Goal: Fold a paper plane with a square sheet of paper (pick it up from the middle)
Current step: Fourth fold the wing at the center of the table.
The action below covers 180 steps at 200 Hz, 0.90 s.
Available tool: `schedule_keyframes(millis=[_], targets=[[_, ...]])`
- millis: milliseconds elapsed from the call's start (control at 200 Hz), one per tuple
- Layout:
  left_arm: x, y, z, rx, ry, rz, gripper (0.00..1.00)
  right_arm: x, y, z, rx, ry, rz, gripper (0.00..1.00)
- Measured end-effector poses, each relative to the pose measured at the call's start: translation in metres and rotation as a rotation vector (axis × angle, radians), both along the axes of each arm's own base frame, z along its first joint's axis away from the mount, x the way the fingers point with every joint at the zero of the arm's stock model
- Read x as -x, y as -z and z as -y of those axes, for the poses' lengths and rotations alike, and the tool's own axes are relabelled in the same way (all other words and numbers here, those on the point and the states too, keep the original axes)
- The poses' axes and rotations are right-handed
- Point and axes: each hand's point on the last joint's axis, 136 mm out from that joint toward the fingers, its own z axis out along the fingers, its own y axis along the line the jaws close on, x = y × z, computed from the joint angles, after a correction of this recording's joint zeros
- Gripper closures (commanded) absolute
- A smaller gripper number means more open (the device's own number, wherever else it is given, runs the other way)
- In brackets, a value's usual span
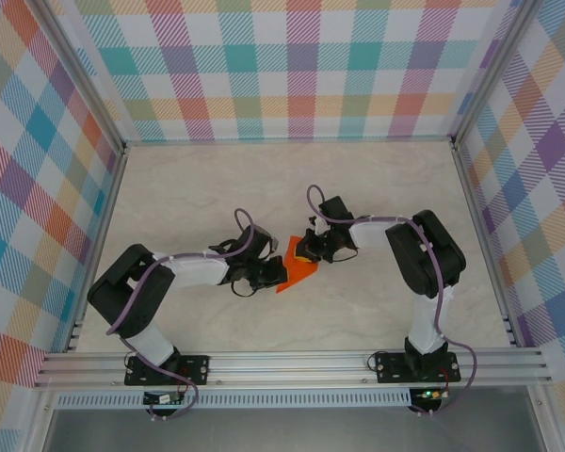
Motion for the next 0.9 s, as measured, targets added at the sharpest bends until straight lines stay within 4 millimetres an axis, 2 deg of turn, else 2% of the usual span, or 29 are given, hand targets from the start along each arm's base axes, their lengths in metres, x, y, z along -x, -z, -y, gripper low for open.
schedule_keyframes(millis=[900], targets=[[0.002, 0.012, -0.001, 0.003, -0.001, -0.004, 1.0, 0.0, 0.001, 0.0, 0.004, -0.002, -0.014, 1.0]])
